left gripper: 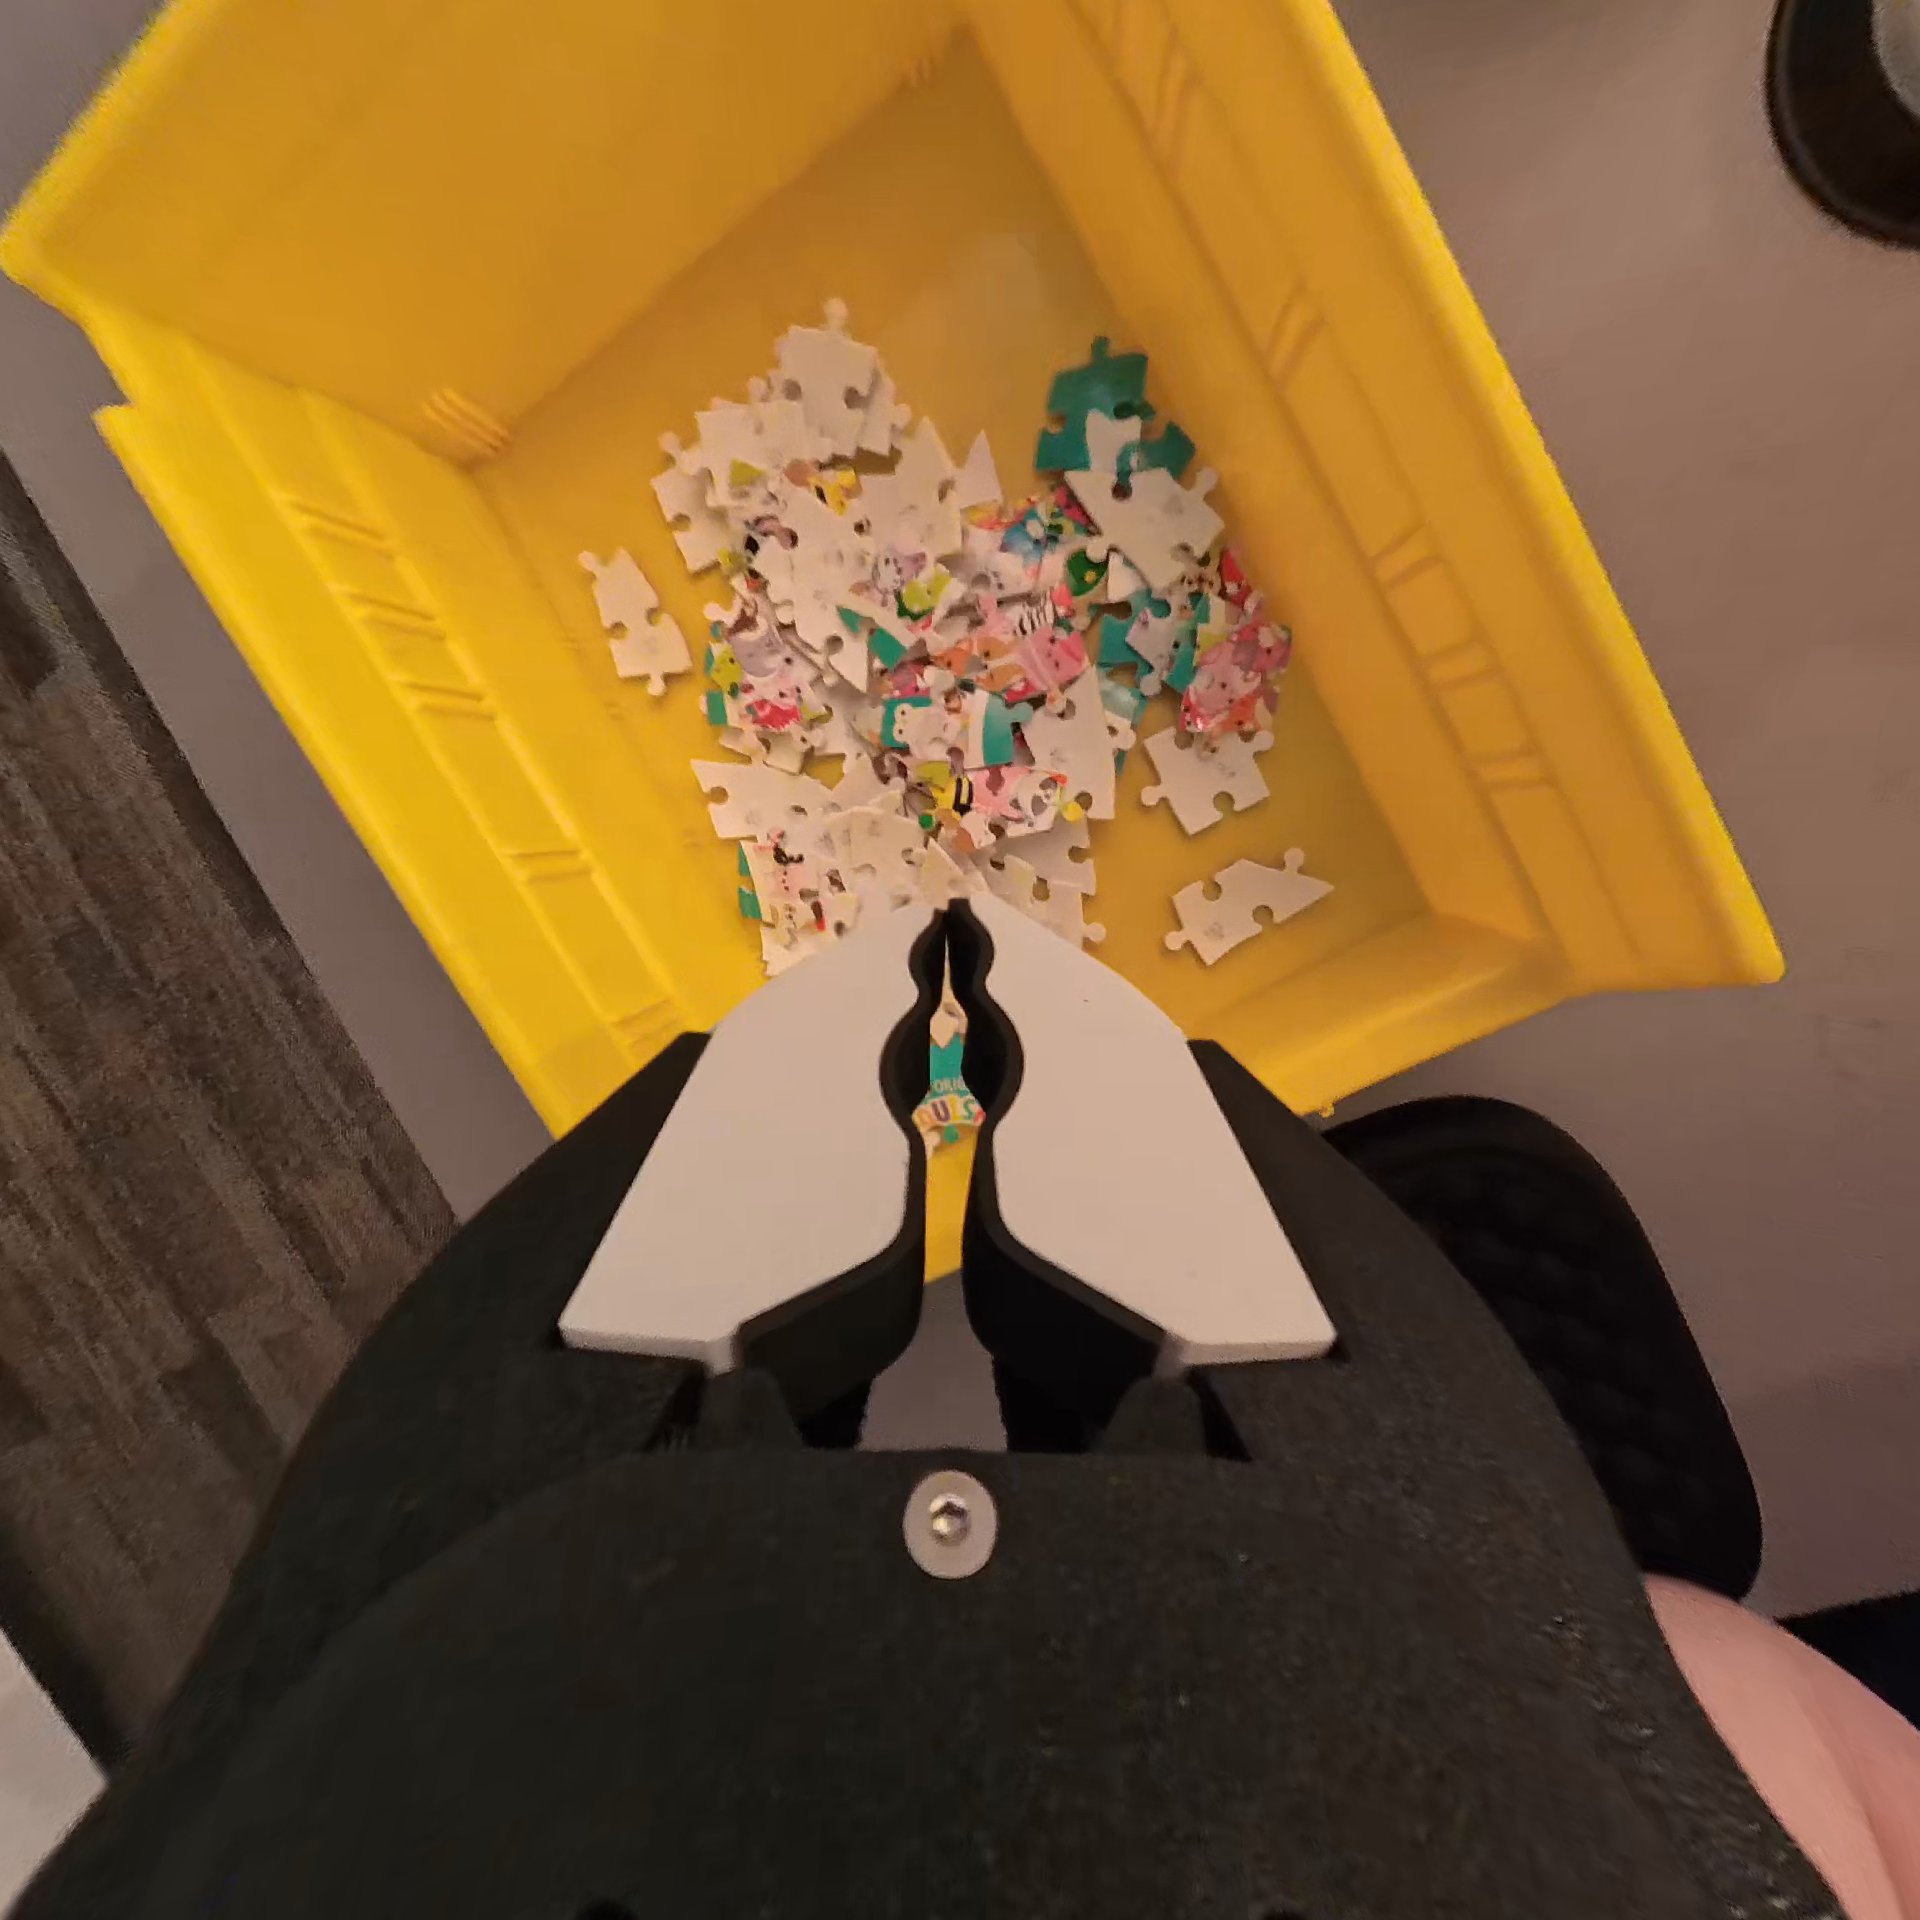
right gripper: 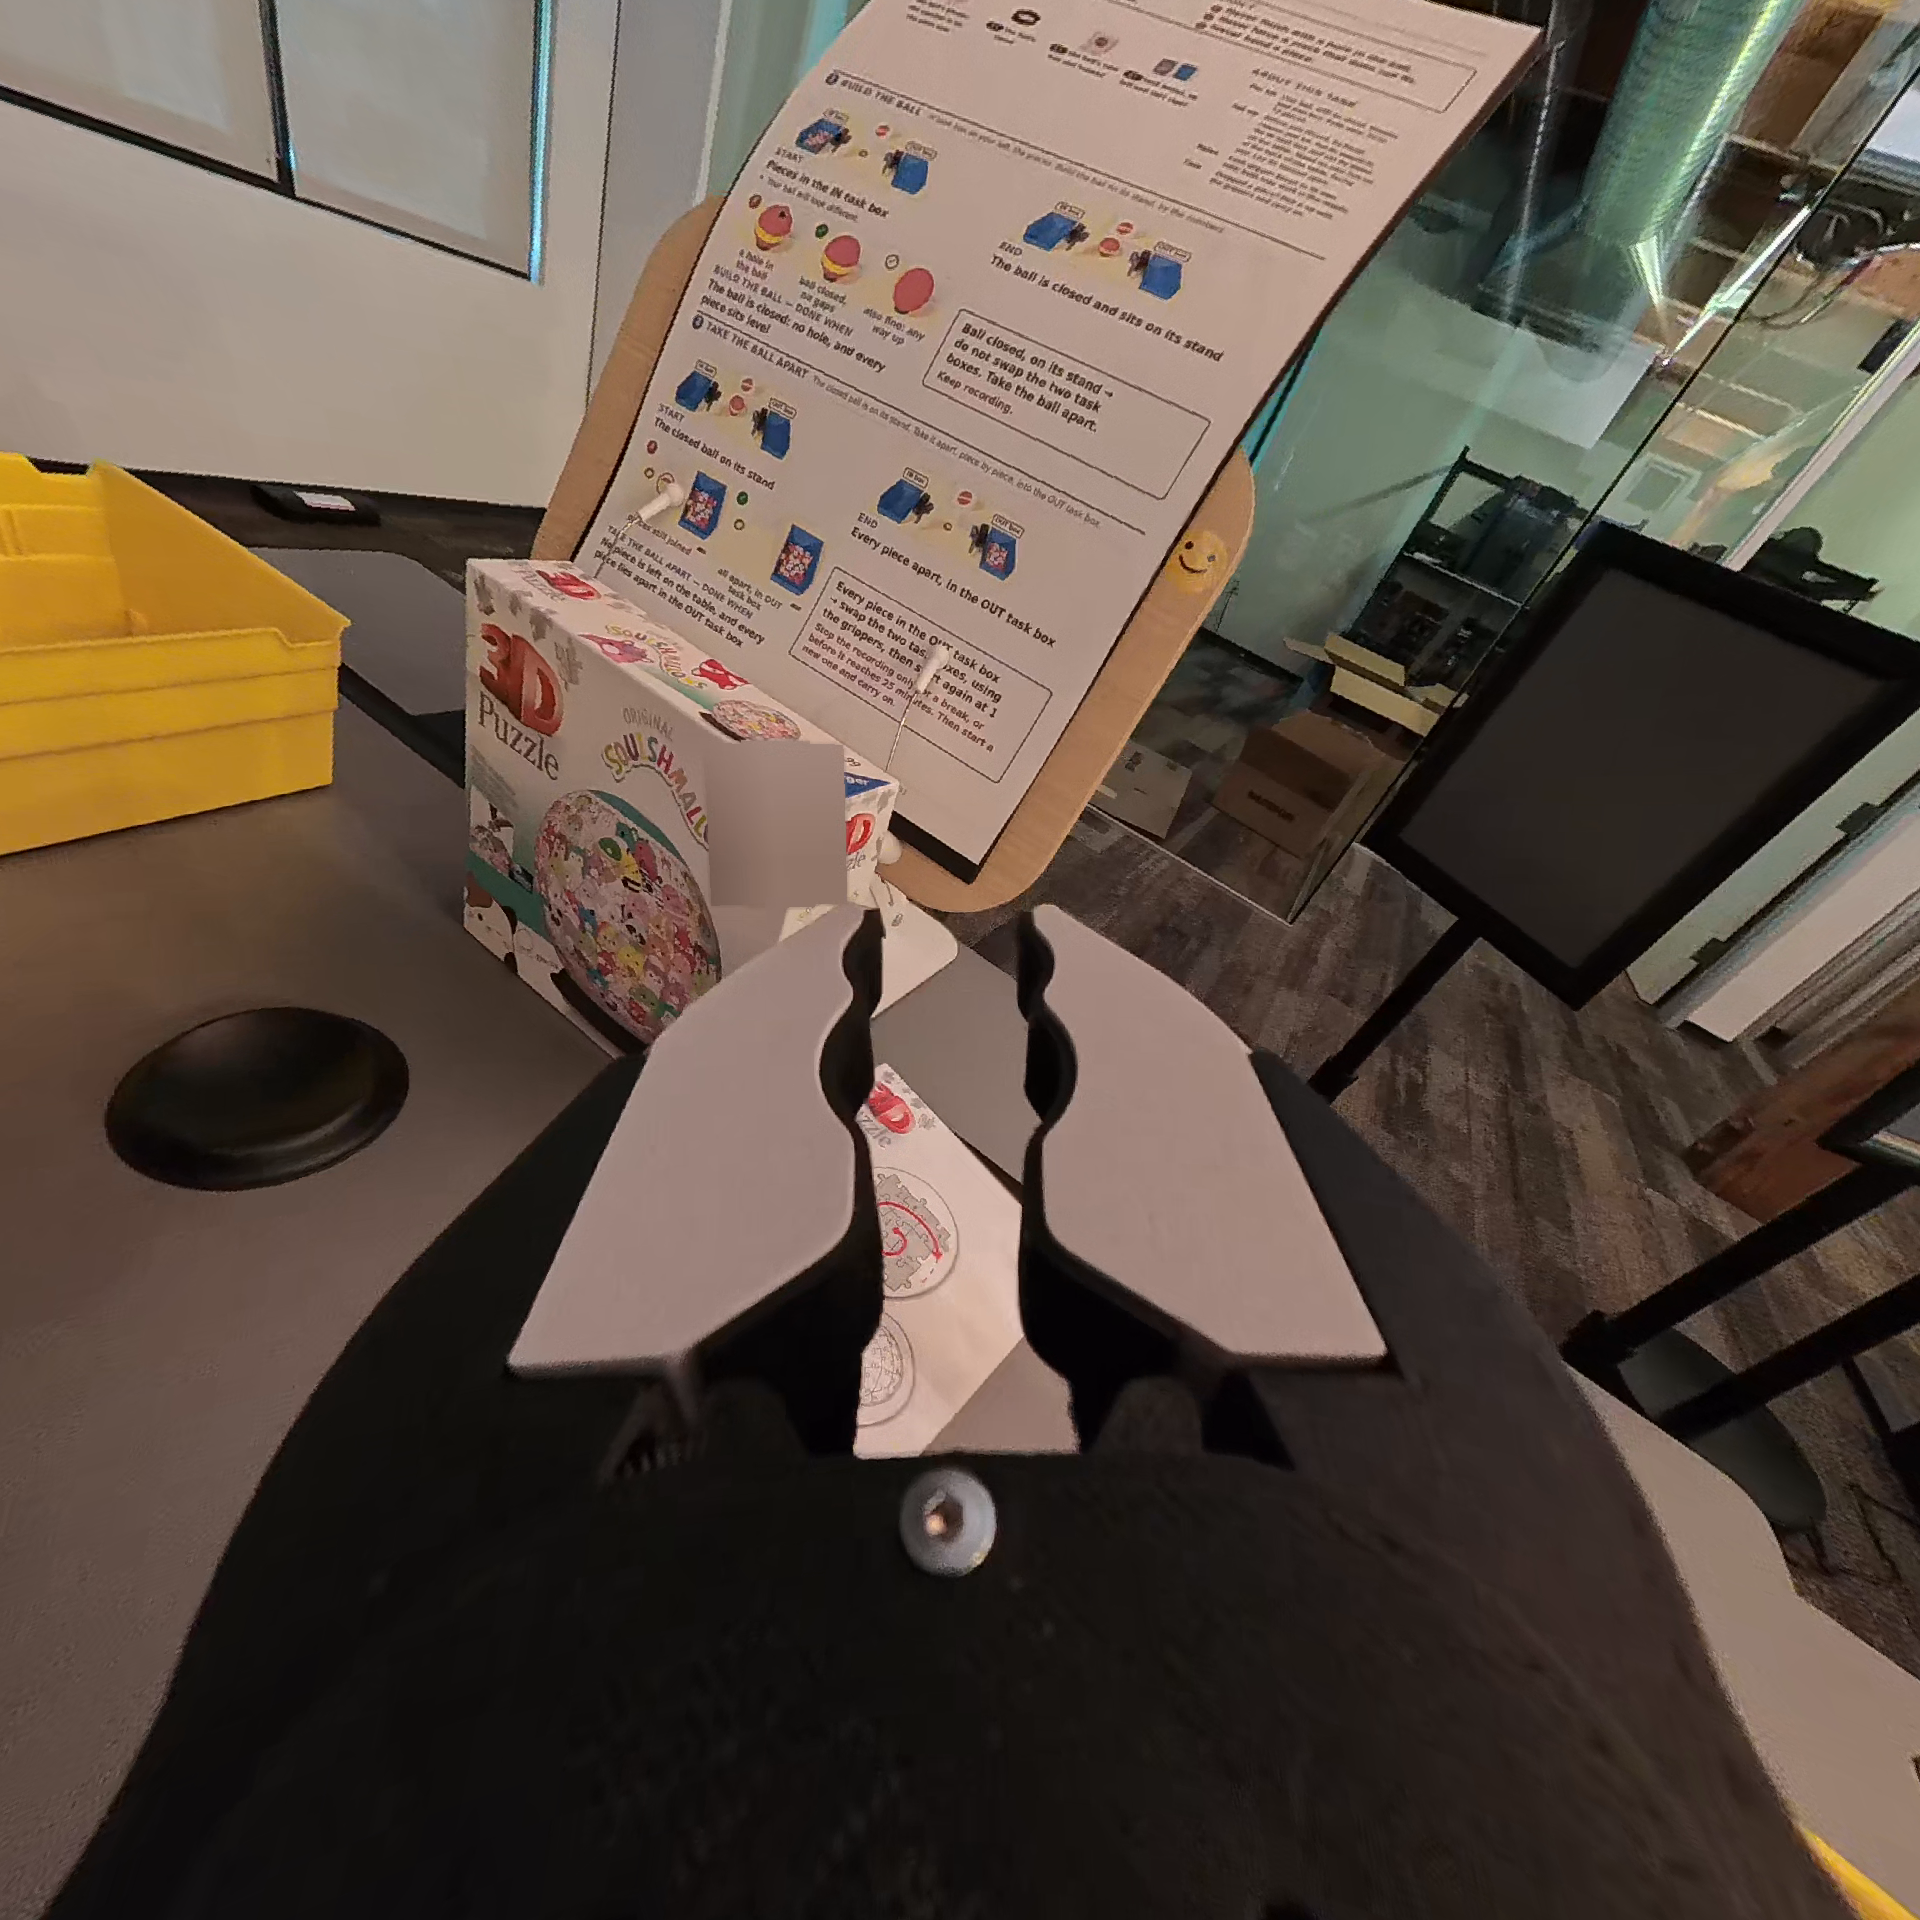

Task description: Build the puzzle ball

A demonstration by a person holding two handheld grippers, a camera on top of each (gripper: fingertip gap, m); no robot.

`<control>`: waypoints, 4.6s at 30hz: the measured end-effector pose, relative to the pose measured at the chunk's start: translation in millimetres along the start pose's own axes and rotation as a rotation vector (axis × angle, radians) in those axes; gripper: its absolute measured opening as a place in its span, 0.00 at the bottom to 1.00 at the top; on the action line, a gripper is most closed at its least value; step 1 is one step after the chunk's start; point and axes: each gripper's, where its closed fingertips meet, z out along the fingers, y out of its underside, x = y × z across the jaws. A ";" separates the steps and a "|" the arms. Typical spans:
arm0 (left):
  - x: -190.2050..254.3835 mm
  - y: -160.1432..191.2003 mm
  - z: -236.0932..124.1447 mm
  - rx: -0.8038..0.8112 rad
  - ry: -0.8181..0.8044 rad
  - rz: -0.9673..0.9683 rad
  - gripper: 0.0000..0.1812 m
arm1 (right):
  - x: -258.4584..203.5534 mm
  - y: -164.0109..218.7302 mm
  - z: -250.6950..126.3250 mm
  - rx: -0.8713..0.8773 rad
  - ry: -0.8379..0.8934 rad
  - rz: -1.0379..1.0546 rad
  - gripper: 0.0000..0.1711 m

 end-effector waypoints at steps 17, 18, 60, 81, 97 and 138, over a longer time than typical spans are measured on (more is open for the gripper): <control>-7.4 61.9 35.4 -0.419 -0.018 -0.137 0.04 | 2.2 4.7 0.8 0.010 0.002 -0.008 0.18; -5.7 63.7 37.6 -0.433 -0.009 -0.138 0.05 | 2.4 5.8 1.3 0.006 0.001 -0.006 0.19; -10.9 93.2 72.1 -0.640 0.037 -0.153 0.17 | -0.3 15.7 7.9 -0.028 -0.033 0.001 0.22; -29.9 49.5 57.3 -0.315 0.032 -0.179 0.01 | 0.5 15.0 7.9 -0.024 -0.029 0.000 0.22; -24.7 2.5 52.7 -0.101 0.035 -0.098 0.01 | -2.8 20.0 11.8 -0.039 -0.038 -0.008 0.22; -16.6 -14.1 83.5 -0.054 0.160 -0.203 0.20 | -4.0 28.1 16.2 -0.069 -0.042 -0.020 0.22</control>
